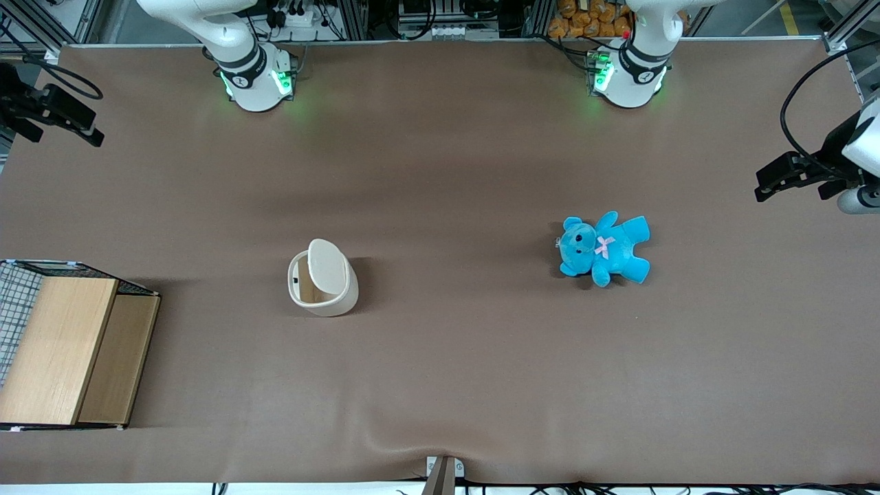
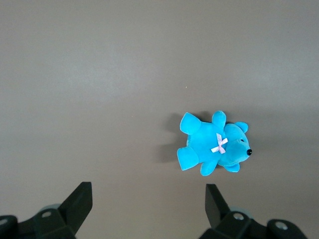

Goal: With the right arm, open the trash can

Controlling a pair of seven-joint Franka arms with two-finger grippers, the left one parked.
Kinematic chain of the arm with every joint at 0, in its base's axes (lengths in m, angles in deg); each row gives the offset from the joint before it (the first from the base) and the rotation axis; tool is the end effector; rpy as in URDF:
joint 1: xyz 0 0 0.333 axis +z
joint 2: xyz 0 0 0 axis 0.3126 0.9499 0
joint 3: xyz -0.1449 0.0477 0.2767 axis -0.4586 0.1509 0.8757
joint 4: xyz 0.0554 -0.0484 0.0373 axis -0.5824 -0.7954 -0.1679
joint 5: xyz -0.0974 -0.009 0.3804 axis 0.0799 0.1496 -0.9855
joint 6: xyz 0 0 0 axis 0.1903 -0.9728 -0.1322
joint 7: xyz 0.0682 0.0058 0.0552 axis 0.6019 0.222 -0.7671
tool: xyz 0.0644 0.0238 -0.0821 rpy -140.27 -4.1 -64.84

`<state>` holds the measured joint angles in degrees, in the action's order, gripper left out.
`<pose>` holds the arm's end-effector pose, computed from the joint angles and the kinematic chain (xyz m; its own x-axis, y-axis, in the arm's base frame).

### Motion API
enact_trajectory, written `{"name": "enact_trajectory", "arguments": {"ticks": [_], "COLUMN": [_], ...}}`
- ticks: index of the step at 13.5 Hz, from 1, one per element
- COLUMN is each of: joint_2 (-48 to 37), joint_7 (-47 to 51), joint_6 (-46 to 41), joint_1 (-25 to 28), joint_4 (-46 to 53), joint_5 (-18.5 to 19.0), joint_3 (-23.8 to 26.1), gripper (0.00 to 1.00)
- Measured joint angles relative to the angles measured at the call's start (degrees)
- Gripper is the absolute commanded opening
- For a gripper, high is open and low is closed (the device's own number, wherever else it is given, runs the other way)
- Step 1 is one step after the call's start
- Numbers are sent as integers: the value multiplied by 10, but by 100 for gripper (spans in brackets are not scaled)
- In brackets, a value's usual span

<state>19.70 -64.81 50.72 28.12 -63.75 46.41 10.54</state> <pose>0.4926 -0.0068 0.6775 0.9932 -0.1159 0.0038 -0.1157 -0.9927 -0.0338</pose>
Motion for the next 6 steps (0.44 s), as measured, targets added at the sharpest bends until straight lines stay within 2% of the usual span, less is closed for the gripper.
{"name": "enact_trajectory", "arguments": {"ticks": [6], "joint_2": [-4], "joint_7": [-1], "joint_6": [1], "joint_1": [-3], "joint_4": [-2], "joint_5": [0], "joint_3": [0], "gripper": [100]}}
